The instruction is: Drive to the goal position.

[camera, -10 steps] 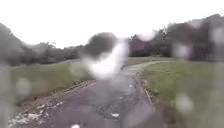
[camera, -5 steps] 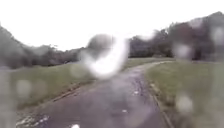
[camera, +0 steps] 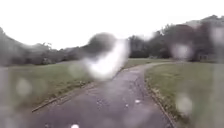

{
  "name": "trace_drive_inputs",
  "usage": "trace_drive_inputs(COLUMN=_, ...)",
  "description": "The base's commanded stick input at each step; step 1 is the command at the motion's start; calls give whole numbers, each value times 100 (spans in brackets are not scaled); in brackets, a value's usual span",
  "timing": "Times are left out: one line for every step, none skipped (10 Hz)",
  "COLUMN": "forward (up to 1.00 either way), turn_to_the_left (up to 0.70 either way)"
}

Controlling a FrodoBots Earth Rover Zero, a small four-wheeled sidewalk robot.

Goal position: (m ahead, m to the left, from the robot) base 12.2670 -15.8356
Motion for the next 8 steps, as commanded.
trace_drive_inputs(forward=85, turn_to_the_left=0)
trace_drive_inputs(forward=85, turn_to_the_left=0)
trace_drive_inputs(forward=85, turn_to_the_left=0)
trace_drive_inputs(forward=85, turn_to_the_left=0)
trace_drive_inputs(forward=85, turn_to_the_left=0)
trace_drive_inputs(forward=85, turn_to_the_left=0)
trace_drive_inputs(forward=85, turn_to_the_left=0)
trace_drive_inputs(forward=85, turn_to_the_left=0)
